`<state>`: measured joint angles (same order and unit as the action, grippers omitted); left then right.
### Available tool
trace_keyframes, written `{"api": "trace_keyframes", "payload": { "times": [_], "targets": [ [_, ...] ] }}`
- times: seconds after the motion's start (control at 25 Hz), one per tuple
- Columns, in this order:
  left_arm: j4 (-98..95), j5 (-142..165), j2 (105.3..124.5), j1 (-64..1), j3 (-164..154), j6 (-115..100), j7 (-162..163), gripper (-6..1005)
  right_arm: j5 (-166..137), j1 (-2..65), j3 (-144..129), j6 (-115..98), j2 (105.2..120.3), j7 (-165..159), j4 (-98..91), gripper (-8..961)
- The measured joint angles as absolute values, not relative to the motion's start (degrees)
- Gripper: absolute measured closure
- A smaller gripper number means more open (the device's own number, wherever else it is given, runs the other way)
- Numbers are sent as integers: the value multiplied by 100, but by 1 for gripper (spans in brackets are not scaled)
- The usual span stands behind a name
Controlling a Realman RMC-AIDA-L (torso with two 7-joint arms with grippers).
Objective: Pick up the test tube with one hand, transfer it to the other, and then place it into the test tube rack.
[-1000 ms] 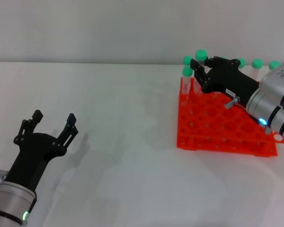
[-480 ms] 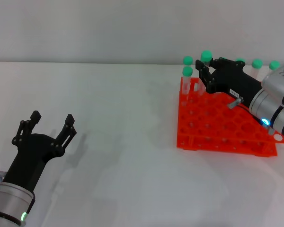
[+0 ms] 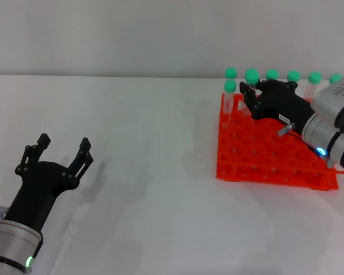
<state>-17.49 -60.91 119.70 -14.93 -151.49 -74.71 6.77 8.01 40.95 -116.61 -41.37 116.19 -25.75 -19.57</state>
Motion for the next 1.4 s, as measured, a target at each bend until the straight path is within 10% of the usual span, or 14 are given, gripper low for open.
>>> {"api": "trace_keyframes", "payload": {
  "times": [1.04, 1.4],
  "targets": [
    [-1749, -6095, 11970, -1503, -15142, -7501, 894, 115, 779, 3881, -11624, -3952, 11616, -2405, -2044, 577],
    [-1749, -6110, 11971, -1482, -15123, -7514, 915, 116, 749, 3030, -10967, -5045, 11538, -2240, -2058, 140]
  ]
}}
